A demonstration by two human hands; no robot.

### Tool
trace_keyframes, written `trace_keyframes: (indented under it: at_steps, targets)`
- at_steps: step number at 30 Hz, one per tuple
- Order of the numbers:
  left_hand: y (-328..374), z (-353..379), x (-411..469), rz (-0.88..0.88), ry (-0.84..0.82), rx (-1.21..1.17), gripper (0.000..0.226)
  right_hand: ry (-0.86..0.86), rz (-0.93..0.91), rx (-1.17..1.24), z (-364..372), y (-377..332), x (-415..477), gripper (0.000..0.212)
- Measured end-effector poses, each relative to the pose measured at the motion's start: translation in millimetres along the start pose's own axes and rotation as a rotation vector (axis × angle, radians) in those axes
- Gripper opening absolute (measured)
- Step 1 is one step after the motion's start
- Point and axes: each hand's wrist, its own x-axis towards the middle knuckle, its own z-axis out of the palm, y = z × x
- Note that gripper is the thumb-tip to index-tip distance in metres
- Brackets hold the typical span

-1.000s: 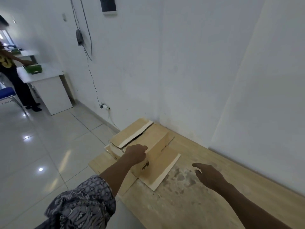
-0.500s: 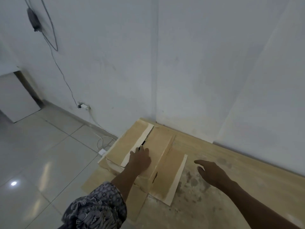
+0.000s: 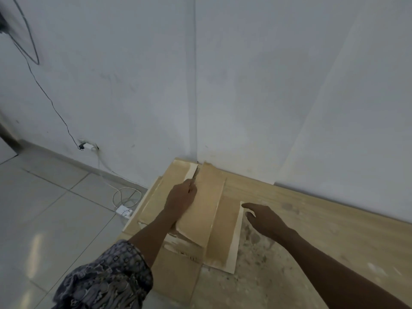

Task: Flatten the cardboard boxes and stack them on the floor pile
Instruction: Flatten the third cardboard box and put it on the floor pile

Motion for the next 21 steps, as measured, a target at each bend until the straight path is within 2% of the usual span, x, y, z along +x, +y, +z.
trace_keyframes:
  at_steps: [5, 9, 14, 17, 21]
  targets:
    - [51, -20, -7, 0.056, -0.199, -0.428, 0.041, 0.041, -0.044, 0.096, -8, -44, 1, 0.047]
    - [83, -8, -18, 0.033, -0.388, -0.592, 0.045, 0.042, 0.032, 0.357, -8, -85, -1, 0.064]
    - [86, -3, -19, 0.084, -0.436, -0.424, 0.050, 0.002, 0.097, 0.411, -4, -87, -5, 0.051]
    - [72, -9, -16, 0.130, -0.439, -0.216, 0.049, 0.084, 0.121, 0.423, -5, -72, -15, 0.048]
    - [56, -6, -11, 0.140, -0.411, -0.071, 0.042, 0.182, 0.244, 0.464, -14, -38, -30, 0.060]
